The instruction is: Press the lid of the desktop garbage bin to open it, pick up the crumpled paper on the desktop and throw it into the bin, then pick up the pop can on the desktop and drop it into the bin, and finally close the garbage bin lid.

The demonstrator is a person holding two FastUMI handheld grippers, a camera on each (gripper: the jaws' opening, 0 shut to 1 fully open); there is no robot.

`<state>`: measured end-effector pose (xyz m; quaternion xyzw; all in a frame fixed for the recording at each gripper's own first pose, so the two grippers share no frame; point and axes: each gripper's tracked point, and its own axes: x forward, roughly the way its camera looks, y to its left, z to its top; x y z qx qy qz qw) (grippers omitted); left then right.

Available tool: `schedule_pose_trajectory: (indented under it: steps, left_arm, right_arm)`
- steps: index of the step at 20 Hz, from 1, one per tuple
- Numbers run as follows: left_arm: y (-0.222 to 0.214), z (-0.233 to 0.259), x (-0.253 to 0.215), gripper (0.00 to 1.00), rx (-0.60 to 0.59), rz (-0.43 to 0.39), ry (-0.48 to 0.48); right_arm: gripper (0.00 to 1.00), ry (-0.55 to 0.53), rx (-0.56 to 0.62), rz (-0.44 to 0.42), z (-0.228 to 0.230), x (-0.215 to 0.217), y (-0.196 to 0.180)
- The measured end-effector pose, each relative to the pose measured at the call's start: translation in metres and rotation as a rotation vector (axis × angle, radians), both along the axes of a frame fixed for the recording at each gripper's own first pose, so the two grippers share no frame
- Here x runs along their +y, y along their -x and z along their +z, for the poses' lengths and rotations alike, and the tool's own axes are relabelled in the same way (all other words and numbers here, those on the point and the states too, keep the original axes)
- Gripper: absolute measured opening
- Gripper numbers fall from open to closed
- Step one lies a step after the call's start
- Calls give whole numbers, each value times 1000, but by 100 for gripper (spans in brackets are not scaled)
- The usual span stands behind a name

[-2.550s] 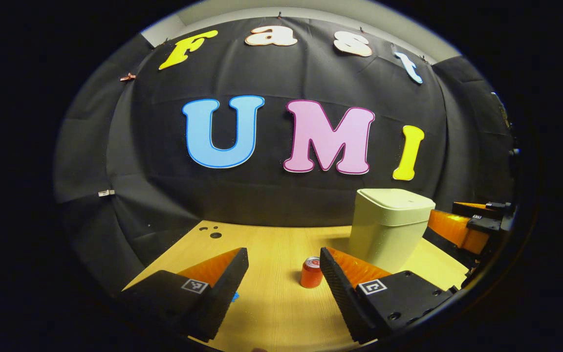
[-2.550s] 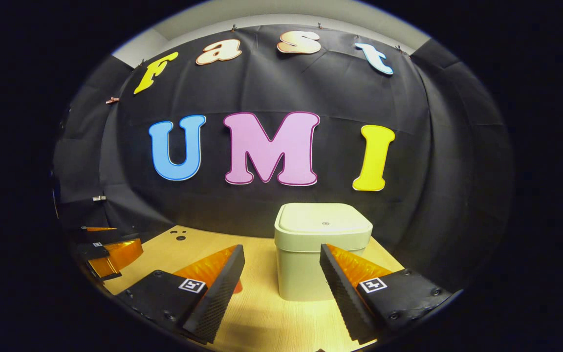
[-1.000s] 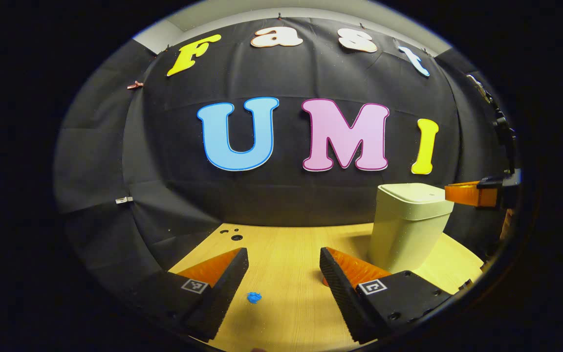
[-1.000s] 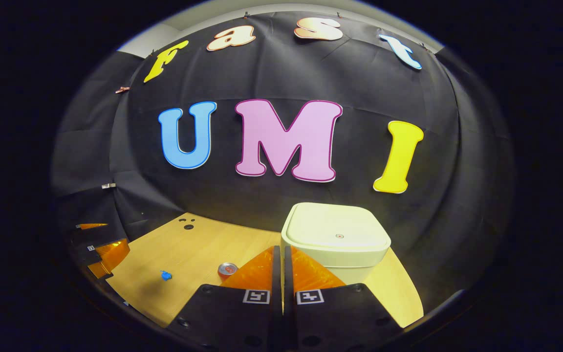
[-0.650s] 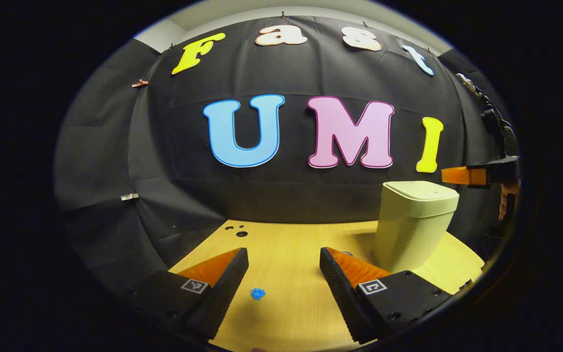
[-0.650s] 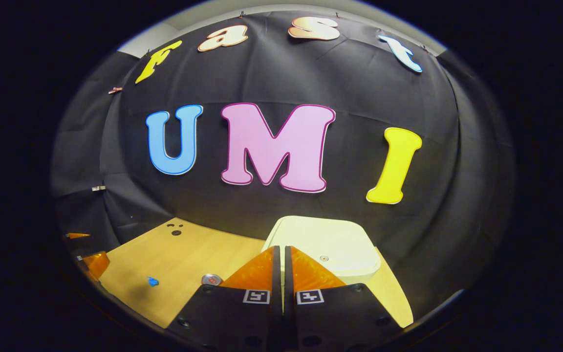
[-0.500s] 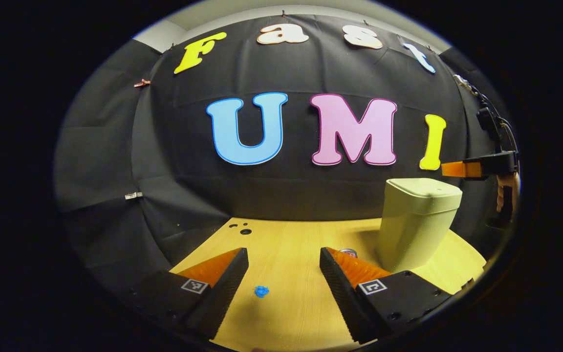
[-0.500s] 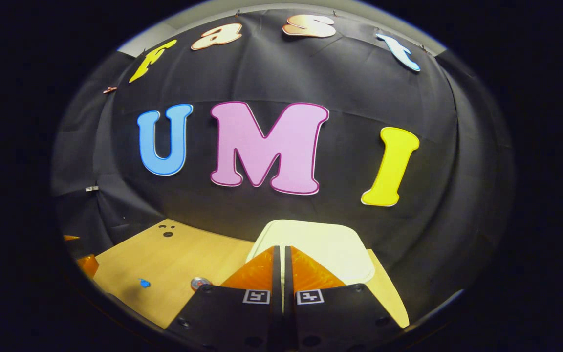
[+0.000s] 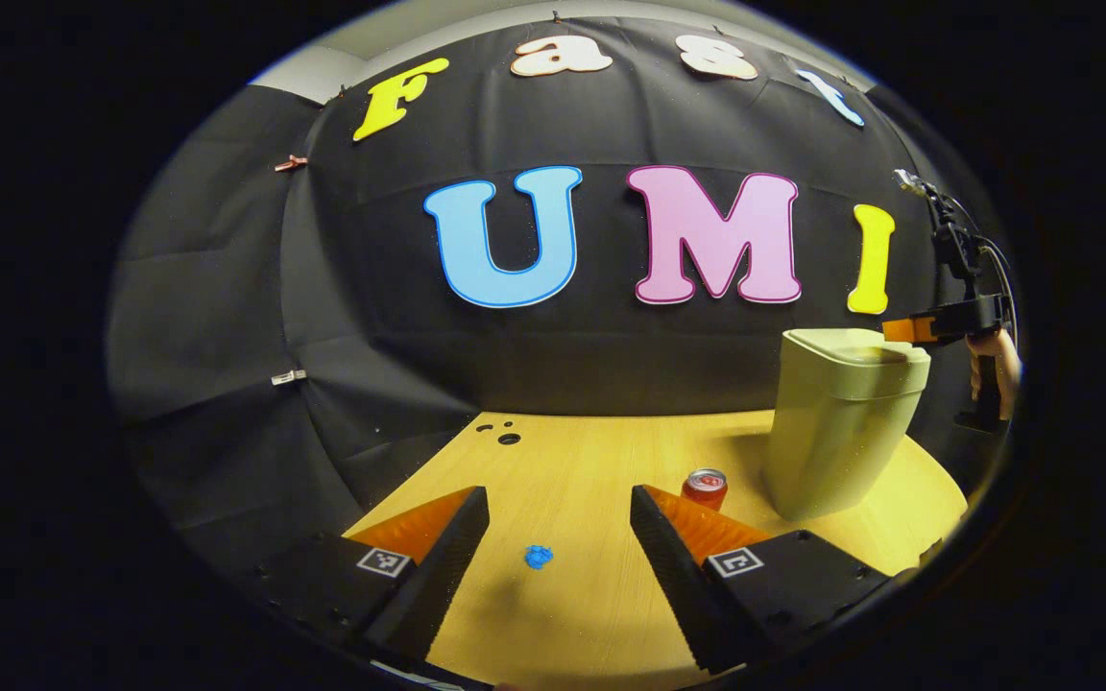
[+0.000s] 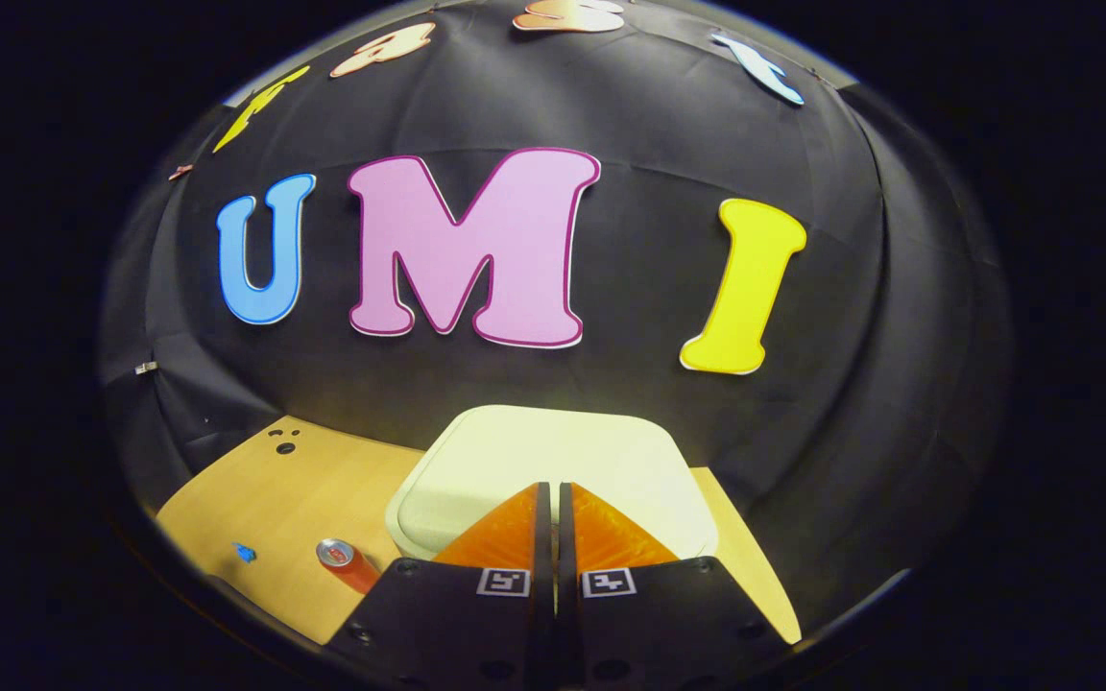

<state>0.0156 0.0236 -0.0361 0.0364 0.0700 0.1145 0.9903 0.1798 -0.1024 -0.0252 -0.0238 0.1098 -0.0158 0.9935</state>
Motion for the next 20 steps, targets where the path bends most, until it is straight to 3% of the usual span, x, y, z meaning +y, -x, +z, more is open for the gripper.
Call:
schedule_pose_trajectory:
  steps: [12, 17, 20]
  left_arm:
    - [-7, -4, 8, 97, 15, 7, -1]
    - [-4, -6, 12, 97, 1, -6, 4]
    - [-8, -1, 15, 97, -18, -16, 15]
  right_arm:
    - [6, 97, 11, 7, -16, 0, 0]
    - [6, 65, 4, -14, -13, -1, 0]
    - [5, 122, -30, -37, -3, 2, 0]
